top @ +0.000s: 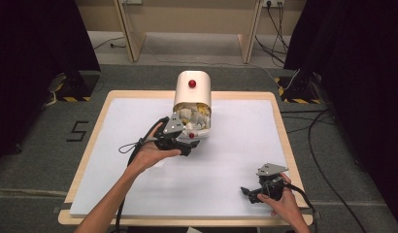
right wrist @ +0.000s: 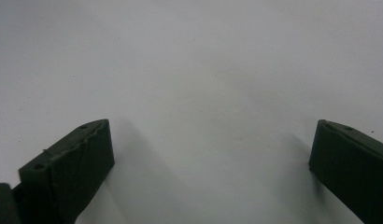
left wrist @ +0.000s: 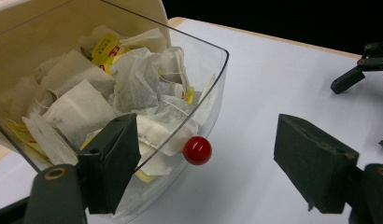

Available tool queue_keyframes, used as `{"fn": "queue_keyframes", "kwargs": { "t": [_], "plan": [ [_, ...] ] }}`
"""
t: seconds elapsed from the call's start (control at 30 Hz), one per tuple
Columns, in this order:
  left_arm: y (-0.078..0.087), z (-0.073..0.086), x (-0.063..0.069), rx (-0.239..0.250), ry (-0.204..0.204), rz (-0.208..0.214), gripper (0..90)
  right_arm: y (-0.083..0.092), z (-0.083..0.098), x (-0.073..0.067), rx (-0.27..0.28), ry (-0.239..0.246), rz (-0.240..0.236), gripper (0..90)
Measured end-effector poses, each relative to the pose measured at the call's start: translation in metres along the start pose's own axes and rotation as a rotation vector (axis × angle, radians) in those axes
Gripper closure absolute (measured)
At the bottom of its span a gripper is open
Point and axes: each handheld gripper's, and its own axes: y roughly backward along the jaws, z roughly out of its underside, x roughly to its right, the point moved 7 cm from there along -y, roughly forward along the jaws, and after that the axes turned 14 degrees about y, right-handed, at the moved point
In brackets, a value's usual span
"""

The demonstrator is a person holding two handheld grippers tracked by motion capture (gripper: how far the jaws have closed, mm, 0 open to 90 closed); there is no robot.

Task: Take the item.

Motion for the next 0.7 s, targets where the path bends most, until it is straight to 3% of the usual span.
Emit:
{"fn": "queue_keyframes", "kwargs": {
  "t": [0.33,0.7],
  "plan": [
    [0.004,0.005,0.004,-0.016,-0.008,0.017,22.3,0.000,0.000,0.000,0.000,0.000,0.000,0.5],
    [0.011,0.006,0.008,-0.006,0.014,0.038,22.1,0.000,0.000,0.000,0.000,0.000,0.000,0.5]
  ]
}}
